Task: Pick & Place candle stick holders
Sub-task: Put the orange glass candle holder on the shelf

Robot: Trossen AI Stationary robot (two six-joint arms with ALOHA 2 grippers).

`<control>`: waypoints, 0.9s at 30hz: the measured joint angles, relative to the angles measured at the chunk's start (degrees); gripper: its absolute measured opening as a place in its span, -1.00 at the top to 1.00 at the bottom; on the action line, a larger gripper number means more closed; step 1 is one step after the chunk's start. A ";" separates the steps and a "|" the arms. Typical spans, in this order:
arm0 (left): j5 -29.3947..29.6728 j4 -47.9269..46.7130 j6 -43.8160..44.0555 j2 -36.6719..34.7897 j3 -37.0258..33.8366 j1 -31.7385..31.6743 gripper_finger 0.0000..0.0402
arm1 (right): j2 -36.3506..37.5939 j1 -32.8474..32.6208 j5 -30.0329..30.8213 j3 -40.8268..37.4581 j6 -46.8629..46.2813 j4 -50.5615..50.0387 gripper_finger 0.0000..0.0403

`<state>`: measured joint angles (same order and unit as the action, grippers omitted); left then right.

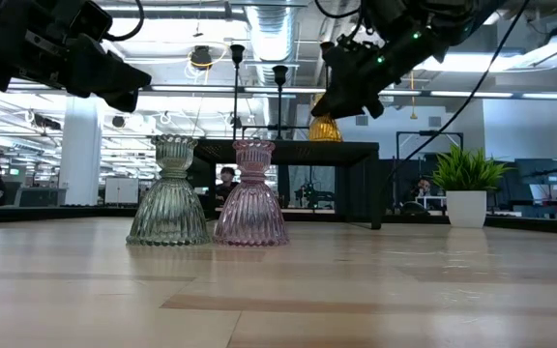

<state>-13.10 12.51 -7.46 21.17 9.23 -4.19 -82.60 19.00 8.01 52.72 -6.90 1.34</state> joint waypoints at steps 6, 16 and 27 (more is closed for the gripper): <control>0.00 0.00 0.00 0.00 -0.01 0.00 0.95 | 0.27 0.29 1.04 0.01 0.02 -0.56 0.39; 0.00 0.00 0.00 0.00 0.01 0.00 0.95 | 0.87 0.31 1.33 -0.15 0.87 -1.14 0.38; -0.02 -0.01 0.00 0.00 0.00 0.00 0.95 | 0.86 0.28 1.03 -0.23 1.49 -1.38 0.08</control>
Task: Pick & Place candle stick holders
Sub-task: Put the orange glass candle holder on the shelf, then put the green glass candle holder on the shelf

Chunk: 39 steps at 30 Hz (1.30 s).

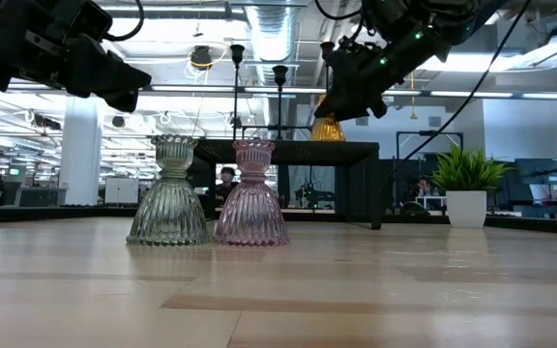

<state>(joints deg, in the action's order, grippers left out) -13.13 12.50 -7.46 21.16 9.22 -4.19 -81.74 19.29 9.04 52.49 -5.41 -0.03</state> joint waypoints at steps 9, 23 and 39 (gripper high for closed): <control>0.00 -0.01 0.00 0.00 0.01 0.00 0.95 | 4.26 -0.51 -0.37 1.67 0.06 -6.93 -0.26; 0.00 -0.01 0.00 0.00 -0.01 -0.01 0.95 | 17.18 -10.29 -7.69 8.26 -2.75 -28.08 -0.27; 0.00 -0.01 0.00 0.00 -0.01 -0.02 0.95 | 8.97 -37.24 5.81 8.22 -13.22 -33.88 -0.27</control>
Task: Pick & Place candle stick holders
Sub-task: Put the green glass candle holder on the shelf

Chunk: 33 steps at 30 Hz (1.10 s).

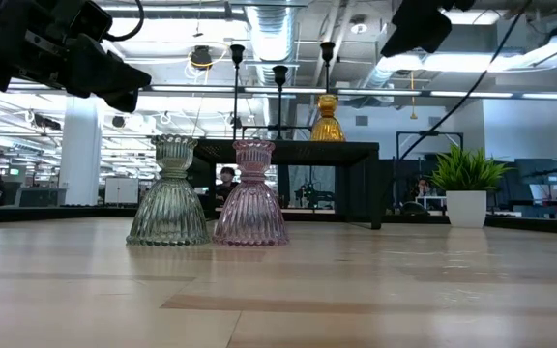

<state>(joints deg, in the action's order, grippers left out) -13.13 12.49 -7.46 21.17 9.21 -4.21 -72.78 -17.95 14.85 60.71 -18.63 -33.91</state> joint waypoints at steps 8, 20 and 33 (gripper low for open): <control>0.00 0.01 -0.01 0.00 0.01 0.00 0.95 | -9.38 -5.98 11.17 -0.02 -6.15 1.67 -0.27; -0.06 0.17 3.61 1.52 0.00 0.02 0.95 | -20.15 -4.37 11.06 0.00 -6.52 7.90 -0.27; -0.04 0.86 3.66 4.86 0.00 0.02 0.95 | -21.11 -2.12 10.54 0.00 -6.51 10.96 -0.27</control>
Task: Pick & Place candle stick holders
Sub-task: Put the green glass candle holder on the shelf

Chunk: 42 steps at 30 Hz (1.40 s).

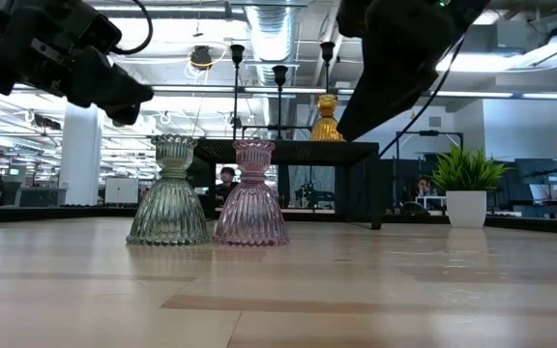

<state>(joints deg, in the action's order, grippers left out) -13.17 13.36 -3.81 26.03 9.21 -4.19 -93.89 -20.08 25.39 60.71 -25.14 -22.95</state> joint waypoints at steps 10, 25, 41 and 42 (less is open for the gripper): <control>-0.23 -0.16 7.83 3.85 0.00 0.00 0.95 | 0.00 1.79 -0.01 0.00 0.03 -0.11 -0.27; -1.75 0.08 4.07 15.19 0.00 3.90 0.98 | 0.00 3.87 -0.02 0.00 0.03 -0.10 -0.27; -1.68 7.67 1.35 21.91 0.02 10.58 0.96 | 0.02 4.06 0.00 0.00 0.03 -0.10 -0.27; -1.64 8.45 1.37 22.43 0.02 10.56 0.96 | 0.02 4.09 0.00 0.00 0.03 -0.10 -0.27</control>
<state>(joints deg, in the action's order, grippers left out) -14.81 21.81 -2.44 48.46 9.23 6.37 -93.86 -15.99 25.39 60.71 -25.10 -23.05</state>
